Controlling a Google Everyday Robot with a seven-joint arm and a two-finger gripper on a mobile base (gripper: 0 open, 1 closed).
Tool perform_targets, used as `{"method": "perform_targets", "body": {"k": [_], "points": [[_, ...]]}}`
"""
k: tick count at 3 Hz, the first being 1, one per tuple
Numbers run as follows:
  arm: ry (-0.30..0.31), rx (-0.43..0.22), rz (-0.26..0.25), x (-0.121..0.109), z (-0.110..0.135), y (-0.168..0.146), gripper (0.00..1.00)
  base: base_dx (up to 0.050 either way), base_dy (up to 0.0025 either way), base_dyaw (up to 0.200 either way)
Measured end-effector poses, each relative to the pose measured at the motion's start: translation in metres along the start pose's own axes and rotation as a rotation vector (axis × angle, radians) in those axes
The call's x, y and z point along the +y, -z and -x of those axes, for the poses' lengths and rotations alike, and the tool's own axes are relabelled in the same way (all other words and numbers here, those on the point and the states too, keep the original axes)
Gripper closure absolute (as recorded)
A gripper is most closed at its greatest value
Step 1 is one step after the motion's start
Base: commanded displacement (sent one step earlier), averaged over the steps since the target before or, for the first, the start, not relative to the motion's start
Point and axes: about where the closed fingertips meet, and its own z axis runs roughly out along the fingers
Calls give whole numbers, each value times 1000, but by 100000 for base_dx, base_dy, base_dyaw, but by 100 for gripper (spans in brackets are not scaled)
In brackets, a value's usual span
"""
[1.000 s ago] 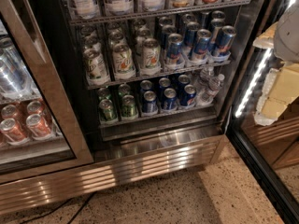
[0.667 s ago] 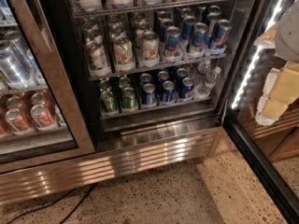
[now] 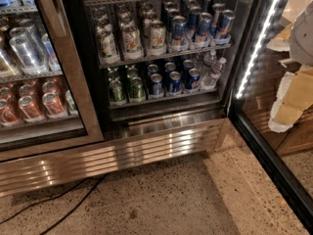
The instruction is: Close right fridge door
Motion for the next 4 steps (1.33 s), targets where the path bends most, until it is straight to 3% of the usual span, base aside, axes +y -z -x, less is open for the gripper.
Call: {"method": "perform_targets", "body": {"k": [3,4], "points": [[0,0,0,0,0,0,0,-4932,-4,32],[0,0,0,0,0,0,0,5,-8,-19317]]}}
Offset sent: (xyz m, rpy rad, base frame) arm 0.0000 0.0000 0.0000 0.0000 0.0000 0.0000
